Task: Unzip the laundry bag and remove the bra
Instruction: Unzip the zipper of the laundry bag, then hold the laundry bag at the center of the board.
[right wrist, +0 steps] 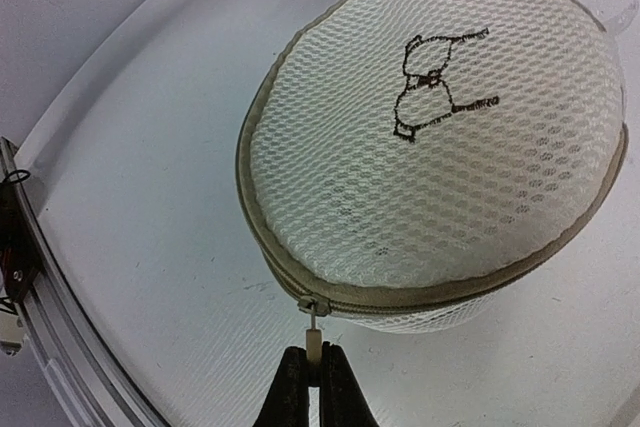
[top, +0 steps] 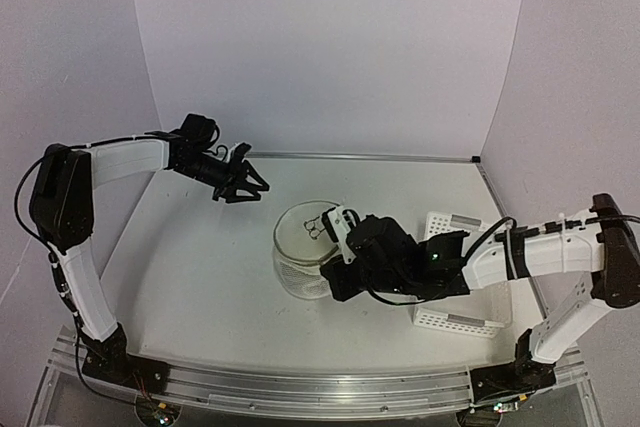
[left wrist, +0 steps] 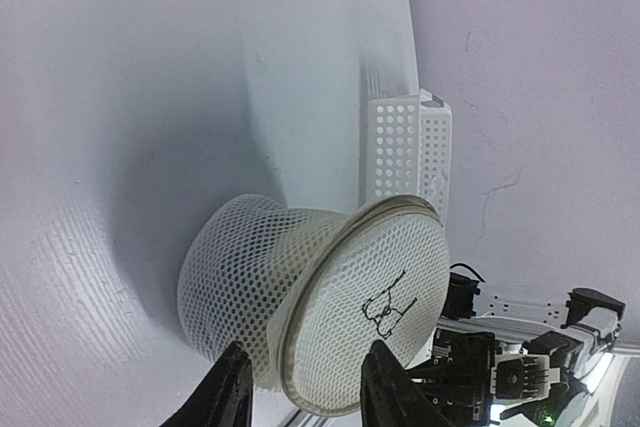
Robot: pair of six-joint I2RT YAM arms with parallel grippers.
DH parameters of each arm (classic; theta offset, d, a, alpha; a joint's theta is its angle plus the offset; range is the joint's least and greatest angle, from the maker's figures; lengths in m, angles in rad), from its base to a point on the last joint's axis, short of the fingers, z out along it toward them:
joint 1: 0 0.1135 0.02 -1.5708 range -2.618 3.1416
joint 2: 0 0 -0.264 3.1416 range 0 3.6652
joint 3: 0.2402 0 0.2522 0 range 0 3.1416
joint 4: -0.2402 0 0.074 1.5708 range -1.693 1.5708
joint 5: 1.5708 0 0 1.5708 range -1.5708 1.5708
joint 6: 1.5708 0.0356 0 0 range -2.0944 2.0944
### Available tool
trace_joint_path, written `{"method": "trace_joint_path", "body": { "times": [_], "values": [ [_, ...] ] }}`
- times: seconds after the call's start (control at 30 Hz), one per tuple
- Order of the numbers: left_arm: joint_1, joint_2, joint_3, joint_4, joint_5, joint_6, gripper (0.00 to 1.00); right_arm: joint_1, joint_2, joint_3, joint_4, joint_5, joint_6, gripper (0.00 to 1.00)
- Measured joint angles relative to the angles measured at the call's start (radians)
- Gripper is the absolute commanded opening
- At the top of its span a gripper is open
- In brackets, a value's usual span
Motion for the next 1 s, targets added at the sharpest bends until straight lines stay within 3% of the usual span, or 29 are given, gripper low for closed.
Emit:
{"method": "trace_joint_path", "body": {
  "times": [0.3,0.57,0.87,1.0],
  "values": [
    [0.005,-0.084,-0.058,-0.053,-0.154,-0.014,0.65,0.003,0.089,0.077,0.003,0.043,0.095,0.00],
    [-0.047,-0.307,-0.256,0.017,-0.151,-0.117,0.71,0.003,0.127,0.143,0.014,0.055,0.123,0.00],
    [-0.132,-0.412,-0.611,0.377,-0.097,-0.454,0.72,0.003,0.171,0.201,0.019,0.057,0.138,0.00],
    [-0.154,-0.412,-0.674,0.481,-0.105,-0.568,0.72,0.003,0.172,0.216,0.023,0.056,0.139,0.00]
  ]
}}
